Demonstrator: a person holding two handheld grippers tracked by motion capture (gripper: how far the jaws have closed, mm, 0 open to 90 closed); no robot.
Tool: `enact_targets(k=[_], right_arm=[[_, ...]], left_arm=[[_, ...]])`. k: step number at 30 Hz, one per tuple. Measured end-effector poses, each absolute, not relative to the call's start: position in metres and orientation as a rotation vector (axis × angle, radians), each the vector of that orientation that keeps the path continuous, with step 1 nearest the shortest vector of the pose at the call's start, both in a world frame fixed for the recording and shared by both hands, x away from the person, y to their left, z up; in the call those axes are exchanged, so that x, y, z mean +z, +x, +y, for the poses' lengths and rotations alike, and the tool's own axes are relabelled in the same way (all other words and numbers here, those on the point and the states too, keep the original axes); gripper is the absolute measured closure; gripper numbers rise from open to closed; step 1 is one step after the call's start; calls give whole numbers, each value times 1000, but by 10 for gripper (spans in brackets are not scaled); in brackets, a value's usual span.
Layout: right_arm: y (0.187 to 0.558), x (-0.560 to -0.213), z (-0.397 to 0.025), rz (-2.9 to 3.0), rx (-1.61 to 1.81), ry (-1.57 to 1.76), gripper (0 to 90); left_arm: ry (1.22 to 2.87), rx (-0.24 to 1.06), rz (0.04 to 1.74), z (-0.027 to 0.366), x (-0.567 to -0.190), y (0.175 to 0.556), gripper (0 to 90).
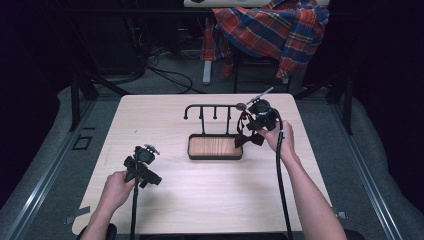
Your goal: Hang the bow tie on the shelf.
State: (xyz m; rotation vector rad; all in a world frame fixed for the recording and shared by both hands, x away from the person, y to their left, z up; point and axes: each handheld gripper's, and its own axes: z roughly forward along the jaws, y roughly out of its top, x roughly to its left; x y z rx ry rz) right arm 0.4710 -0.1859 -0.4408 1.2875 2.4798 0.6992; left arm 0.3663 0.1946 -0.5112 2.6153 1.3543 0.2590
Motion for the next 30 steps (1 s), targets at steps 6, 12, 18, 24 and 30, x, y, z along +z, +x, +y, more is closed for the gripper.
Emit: enact_targets(k=[6, 12, 18, 24, 30], right_arm=[[467, -438, -186, 2461, 729, 1282, 671], [459, -430, -189, 2458, 734, 1237, 621], [449, -425, -190, 2483, 755, 1200, 569], [436, -422, -189, 2503, 760, 1177, 479], [425, -418, -189, 2519, 756, 1173, 366]], left_arm=[[2616, 258, 1354, 195, -511, 367, 150], [2613, 257, 1357, 194, -511, 366, 150], [2616, 259, 1355, 195, -511, 366, 150], [2613, 260, 1357, 194, -511, 366, 150], [2616, 263, 1354, 194, -511, 366, 150]])
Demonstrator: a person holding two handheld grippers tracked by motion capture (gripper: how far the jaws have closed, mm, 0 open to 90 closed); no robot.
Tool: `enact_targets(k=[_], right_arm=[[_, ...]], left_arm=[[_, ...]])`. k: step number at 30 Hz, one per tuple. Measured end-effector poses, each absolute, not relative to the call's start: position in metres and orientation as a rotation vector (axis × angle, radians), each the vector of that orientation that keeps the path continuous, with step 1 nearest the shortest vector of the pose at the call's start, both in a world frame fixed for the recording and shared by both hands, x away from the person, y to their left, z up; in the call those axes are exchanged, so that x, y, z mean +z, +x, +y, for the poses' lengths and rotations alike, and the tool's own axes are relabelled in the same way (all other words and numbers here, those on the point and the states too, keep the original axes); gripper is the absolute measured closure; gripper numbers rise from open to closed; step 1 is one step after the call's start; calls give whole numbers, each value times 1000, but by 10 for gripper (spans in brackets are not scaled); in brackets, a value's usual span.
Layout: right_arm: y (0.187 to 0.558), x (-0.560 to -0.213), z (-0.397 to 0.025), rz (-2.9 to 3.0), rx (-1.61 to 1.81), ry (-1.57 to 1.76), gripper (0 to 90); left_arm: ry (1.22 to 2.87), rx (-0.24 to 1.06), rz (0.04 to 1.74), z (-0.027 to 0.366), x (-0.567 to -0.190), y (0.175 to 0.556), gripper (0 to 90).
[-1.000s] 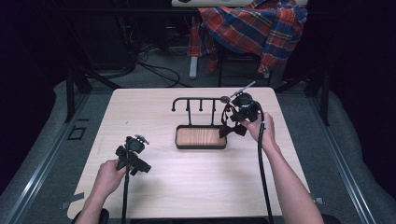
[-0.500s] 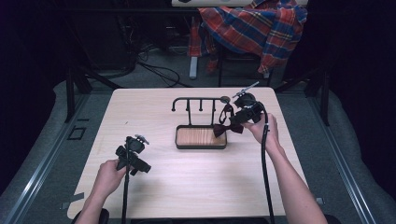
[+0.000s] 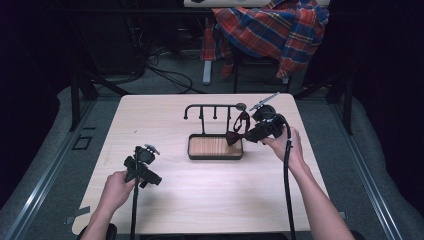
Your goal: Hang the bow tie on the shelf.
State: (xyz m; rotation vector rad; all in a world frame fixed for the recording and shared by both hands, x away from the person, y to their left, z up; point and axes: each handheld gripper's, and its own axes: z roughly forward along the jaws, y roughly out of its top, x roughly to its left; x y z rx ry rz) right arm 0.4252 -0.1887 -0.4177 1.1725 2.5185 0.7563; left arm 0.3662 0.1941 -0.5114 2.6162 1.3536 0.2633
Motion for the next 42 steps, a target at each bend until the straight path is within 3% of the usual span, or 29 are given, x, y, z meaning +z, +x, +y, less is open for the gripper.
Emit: enact_targets(k=[7, 17, 42], right_arm=[[410, -422, -186, 2560, 739, 1169, 238], [387, -433, -184, 2614, 738, 1124, 157], [350, -476, -185, 2772, 564, 1034, 102]], left_arm=[[2613, 263, 1356, 194, -511, 366, 150], [2616, 264, 1353, 193, -512, 366, 150], [2620, 262, 1354, 193, -512, 366, 150]])
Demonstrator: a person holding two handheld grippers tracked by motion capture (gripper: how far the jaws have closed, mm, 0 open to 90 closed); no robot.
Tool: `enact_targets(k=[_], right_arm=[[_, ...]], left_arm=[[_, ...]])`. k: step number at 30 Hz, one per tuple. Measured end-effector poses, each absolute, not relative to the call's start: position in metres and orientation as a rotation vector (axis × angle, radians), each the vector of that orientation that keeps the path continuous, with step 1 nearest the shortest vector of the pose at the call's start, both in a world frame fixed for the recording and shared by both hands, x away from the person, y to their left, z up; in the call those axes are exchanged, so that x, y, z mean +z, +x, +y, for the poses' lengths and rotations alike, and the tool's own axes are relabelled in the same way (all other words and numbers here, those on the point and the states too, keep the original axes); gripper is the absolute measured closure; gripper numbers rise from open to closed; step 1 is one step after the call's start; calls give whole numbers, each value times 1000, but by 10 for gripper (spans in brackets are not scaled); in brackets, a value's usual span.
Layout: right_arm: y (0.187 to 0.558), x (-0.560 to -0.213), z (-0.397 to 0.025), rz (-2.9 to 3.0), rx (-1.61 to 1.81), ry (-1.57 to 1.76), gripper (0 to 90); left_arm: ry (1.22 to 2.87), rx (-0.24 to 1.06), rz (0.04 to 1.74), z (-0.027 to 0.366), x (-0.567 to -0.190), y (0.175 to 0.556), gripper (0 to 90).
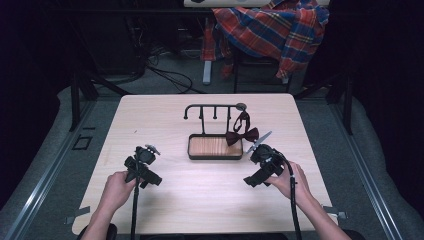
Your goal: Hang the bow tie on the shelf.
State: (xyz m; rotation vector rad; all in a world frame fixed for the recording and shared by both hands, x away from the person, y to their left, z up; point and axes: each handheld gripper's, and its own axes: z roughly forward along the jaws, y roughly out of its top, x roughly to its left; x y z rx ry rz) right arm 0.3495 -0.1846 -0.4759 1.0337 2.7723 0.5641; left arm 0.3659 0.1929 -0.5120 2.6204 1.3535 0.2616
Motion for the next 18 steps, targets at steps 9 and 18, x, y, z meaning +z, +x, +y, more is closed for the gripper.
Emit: enact_targets(k=[9, 18], right_arm=[[342, -493, -188, 2814, 534, 1046, 99], [344, -511, -182, 2830, 462, 1052, 89]], left_arm=[[2618, 264, 1351, 192, -512, 366, 149], [2620, 270, 1347, 192, -511, 365, 150]])
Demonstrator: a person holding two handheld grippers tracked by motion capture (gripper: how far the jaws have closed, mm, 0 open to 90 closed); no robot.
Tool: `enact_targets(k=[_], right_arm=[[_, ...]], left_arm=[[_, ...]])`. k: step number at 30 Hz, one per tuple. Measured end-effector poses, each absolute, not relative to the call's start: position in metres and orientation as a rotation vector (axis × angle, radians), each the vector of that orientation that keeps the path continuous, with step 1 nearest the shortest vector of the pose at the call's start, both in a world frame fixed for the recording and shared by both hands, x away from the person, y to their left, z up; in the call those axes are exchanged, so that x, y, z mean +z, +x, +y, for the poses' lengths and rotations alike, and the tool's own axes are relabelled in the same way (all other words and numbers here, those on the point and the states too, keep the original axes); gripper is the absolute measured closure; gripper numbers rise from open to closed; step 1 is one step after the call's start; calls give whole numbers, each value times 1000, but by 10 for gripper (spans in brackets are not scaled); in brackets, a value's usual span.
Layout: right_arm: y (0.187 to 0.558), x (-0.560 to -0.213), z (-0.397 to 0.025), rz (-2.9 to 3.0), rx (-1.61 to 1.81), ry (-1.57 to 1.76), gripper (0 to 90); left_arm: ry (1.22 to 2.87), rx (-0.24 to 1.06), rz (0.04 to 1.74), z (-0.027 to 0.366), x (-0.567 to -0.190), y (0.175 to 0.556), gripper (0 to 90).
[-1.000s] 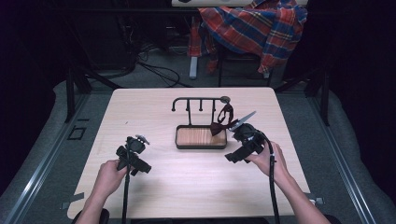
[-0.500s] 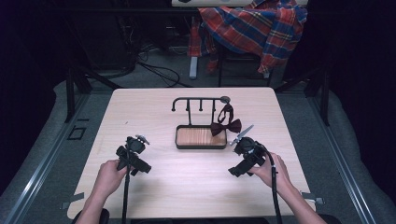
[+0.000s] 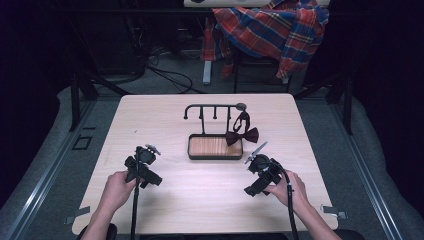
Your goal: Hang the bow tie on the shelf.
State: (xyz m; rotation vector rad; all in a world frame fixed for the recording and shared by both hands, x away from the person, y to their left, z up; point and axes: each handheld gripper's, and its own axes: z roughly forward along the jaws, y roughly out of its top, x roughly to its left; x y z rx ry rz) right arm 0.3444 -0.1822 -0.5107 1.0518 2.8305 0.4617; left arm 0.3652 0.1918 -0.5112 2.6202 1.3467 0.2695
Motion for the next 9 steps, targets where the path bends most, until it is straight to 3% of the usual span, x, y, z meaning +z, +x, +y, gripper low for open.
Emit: enact_targets(k=[9], right_arm=[[347, -514, -181, 2849, 436, 1023, 71]], left_arm=[[2627, 263, 1350, 191, -512, 366, 150]])
